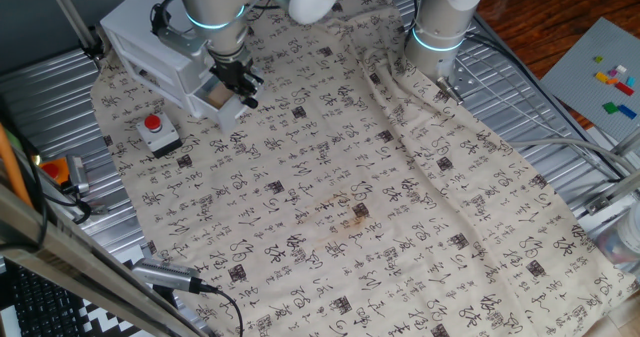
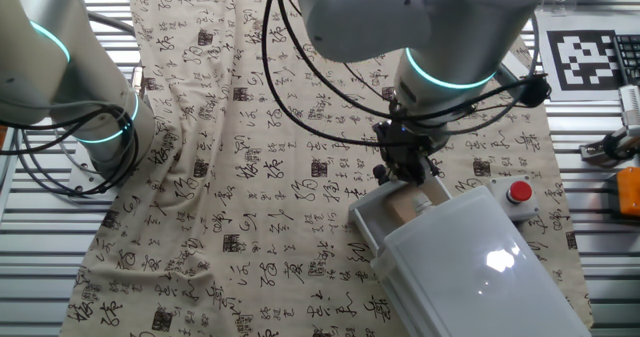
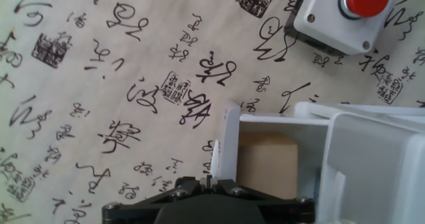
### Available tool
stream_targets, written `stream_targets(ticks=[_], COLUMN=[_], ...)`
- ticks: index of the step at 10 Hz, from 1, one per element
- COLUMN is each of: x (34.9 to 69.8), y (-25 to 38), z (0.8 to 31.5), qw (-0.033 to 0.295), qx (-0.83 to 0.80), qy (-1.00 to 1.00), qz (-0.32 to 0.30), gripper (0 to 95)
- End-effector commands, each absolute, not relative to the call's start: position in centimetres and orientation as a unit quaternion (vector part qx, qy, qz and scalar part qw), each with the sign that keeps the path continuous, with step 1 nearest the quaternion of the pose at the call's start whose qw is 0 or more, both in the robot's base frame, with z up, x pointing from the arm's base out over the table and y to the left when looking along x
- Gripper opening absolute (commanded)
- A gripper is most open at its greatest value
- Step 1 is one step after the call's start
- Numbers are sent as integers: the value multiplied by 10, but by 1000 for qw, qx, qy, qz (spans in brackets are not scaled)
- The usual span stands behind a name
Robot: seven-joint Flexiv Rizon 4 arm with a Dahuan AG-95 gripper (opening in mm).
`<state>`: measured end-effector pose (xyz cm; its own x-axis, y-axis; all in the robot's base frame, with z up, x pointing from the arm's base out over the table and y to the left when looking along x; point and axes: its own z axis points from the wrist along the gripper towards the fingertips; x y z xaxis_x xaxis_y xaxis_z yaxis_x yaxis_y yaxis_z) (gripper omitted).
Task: Put things in the drawer
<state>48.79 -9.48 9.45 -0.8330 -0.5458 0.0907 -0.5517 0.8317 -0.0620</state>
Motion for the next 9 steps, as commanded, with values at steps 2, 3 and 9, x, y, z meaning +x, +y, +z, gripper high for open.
stream_targets(ticks=[2,3,9], x=[487,485,463], y=[-87,-79,-46], z=[102,105,91], qw=[41,43,41], qx=[263,252,219], qy=[-964,-966,-975], qz=[26,24,14], gripper=[0,0,0])
